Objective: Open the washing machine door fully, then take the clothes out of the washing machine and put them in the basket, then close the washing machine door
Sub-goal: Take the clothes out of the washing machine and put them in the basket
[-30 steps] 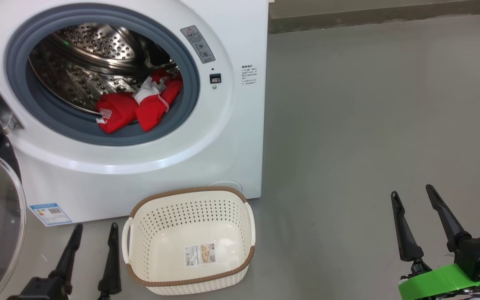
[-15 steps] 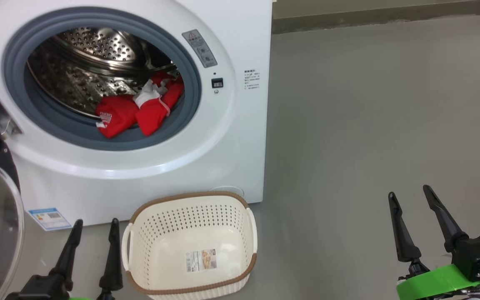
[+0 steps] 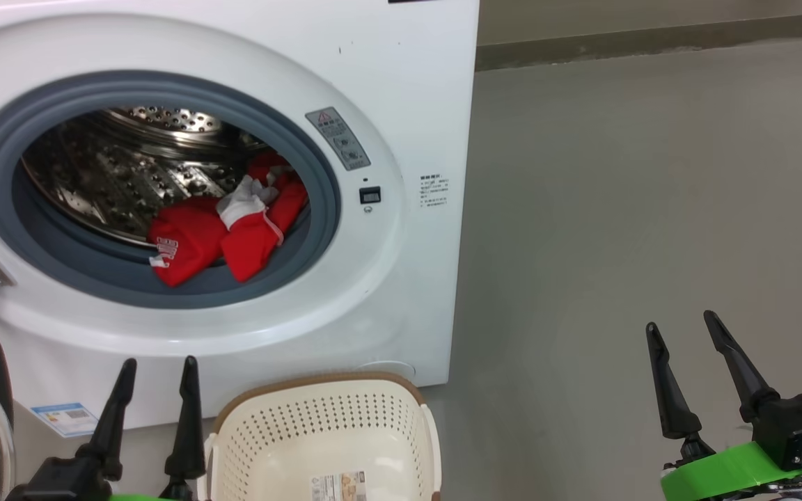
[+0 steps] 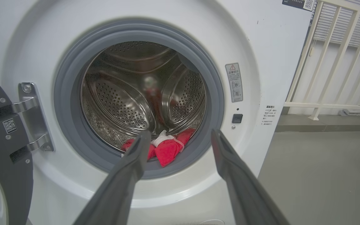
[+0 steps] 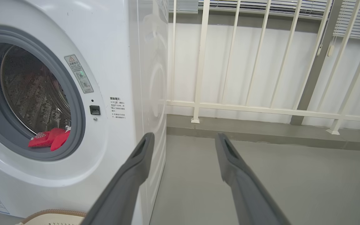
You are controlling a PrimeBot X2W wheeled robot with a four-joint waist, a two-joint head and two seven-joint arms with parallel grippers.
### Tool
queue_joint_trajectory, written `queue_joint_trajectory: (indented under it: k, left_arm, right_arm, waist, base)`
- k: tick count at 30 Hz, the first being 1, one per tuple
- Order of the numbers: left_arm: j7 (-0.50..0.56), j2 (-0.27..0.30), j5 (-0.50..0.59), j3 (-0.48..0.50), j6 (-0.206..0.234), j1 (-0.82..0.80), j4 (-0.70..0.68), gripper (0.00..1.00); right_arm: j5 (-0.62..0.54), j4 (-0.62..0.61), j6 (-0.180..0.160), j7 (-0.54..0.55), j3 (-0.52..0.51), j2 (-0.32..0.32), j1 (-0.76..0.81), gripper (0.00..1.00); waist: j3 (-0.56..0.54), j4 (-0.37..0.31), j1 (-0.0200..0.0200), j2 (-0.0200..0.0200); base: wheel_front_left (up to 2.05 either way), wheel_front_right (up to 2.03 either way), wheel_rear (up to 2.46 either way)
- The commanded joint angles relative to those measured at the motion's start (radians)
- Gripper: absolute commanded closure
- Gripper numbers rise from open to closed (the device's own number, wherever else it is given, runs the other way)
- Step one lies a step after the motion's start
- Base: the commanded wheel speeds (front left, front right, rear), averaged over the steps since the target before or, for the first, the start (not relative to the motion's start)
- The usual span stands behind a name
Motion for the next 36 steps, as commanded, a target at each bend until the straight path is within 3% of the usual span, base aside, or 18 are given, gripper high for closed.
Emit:
queue_joint_trajectory:
  k: [1,20,27,36]
  left_arm:
    - [-0.007,0.013,0.003,0.029,0.007,-0.011,-0.022,0.00]
    - [-0.016,0.012,-0.015,0.021,0.005,-0.051,0.033,0.00]
    - [-0.020,0.004,0.001,0.008,0.019,-0.127,0.066,0.00]
    - [-0.022,-0.011,-0.012,0.036,0.005,-0.269,0.117,0.00]
  right_arm:
    - [-0.009,-0.021,0.005,-0.006,0.022,-0.011,-0.028,0.00]
    - [-0.002,-0.022,0.005,-0.006,0.027,-0.011,-0.020,0.00]
    - [-0.005,-0.034,0.005,-0.006,0.024,-0.011,-0.040,0.00]
    - [-0.014,-0.055,0.005,-0.006,0.037,-0.011,-0.092,0.00]
  waist:
    - [-0.001,0.000,0.0000,0.0000]
    - [0.003,0.016,0.0000,0.0000]
    - [0.059,0.039,0.0000,0.0000]
    - [0.172,0.051,0.0000,0.0000]
  base:
    - [0.90,-0.90,0.00]
    - [0.13,-0.13,0.00]
    - [0.00,0.00,0.00]
    - [0.00,0.00,0.00]
